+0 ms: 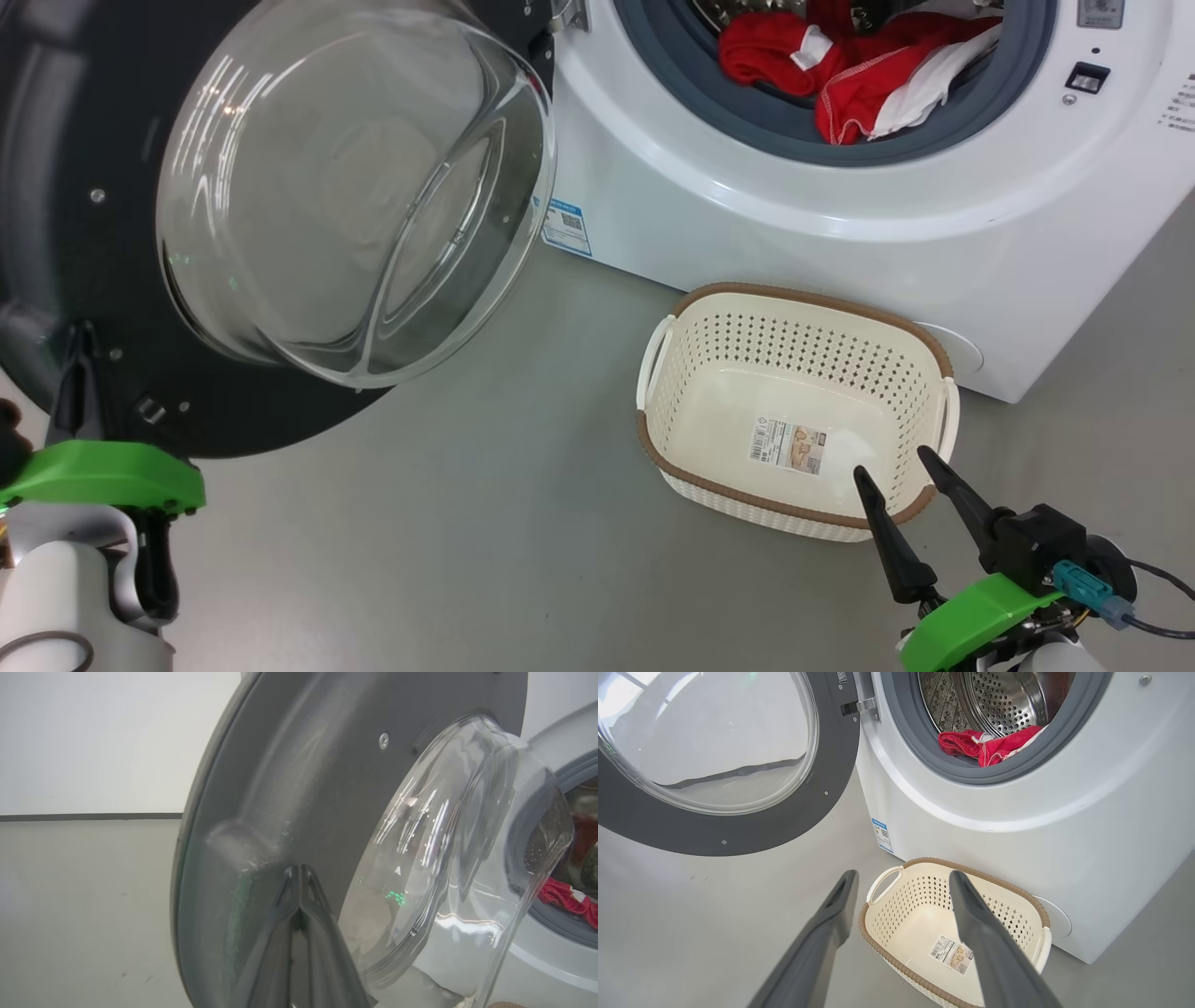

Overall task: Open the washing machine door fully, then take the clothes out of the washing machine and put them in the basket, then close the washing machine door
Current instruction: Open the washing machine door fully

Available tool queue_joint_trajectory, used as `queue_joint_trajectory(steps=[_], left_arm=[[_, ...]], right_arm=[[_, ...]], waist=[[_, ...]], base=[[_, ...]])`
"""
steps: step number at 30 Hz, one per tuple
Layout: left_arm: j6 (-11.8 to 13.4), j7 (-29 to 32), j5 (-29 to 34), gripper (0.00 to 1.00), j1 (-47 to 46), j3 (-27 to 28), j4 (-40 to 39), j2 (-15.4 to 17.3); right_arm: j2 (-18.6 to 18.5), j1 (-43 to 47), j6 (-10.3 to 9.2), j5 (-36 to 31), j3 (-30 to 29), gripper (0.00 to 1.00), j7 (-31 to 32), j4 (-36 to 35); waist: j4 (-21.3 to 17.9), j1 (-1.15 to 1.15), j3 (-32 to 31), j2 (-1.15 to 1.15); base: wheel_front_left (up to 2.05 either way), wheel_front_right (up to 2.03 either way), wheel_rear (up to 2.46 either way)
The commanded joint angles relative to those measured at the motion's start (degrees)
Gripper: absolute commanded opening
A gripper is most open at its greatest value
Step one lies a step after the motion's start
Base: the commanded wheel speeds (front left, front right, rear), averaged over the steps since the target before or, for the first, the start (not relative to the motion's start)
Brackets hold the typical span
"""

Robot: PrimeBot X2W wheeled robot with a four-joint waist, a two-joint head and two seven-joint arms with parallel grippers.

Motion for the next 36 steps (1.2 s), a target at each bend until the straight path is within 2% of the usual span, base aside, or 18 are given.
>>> queue_joint_trajectory(steps=[1,10,11,12,13,14,20,28,36], left_arm=[[-0.4,-0.1,1.2,0.0,-1.5,3.0,-0.6,3.4],[-1.8,-0.1,3.8,0.0,-0.9,4.5,-0.9,2.9],[-2.0,-0.1,4.0,0.08,-0.6,4.7,-1.2,2.7],[-2.2,-0.1,4.4,0.33,-0.2,4.6,-1.4,2.5],[-2.3,-0.1,4.8,0.85,0.3,4.5,-1.8,2.2],[-2.4,-0.1,4.9,1.0,0.7,4.5,-2.2,1.9],[-4.0,-0.1,5.1,1.0,2.0,4.4,-6.4,0.5],[-4.0,-0.1,7.6,1.0,4.8,3.9,-19.1,-1.7],[-5.6,-0.1,8.0,1.0,8.3,-2.0,-24.0,-2.7]], right_arm=[[-0.4,-1.9,0.37,-0.2,1.7,1.0,-0.5,-0.9],[0.3,-2.0,0.37,0.4,2.2,1.0,-0.5,-0.3],[0.5,-2.0,0.37,0.4,2.2,1.0,-0.5,-0.4],[0.6,-2.0,0.37,0.5,2.1,1.0,-0.5,-0.4],[0.7,-2.0,0.37,0.6,2.0,1.0,-0.5,-0.4],[0.9,-2.0,0.37,0.6,1.9,1.0,-0.5,-0.5],[2.0,-1.9,0.37,0.5,0.7,1.0,-0.5,-1.2],[4.1,-1.7,0.37,-0.7,-1.5,1.0,-0.5,-3.7],[5.2,-0.6,0.37,-2.3,-4.6,1.0,-0.5,-6.7]], waist=[[-0.3,0.0,-0.2,0.0],[-1.1,0.0,-2.0,0.0],[-1.3,0.0,-2.3,0.0],[-1.4,0.0,-2.6,0.0],[-1.6,0.0,-2.8,0.0],[-1.8,0.0,-3.1,0.0],[-3.0,0.0,-4.8,0.0],[-6.5,0.0,-7.6,0.0],[-11.1,0.0,-10.8,0.0]], base=[[0.0,0.0,0.0],[0.0,0.0,0.0],[0.0,0.0,0.0],[0.0,0.0,0.0],[0.0,0.0,0.0],[0.0,0.0,0.0],[0.0,0.0,0.0],[0.0,0.0,0.0],[0.0,0.0,0.0]])
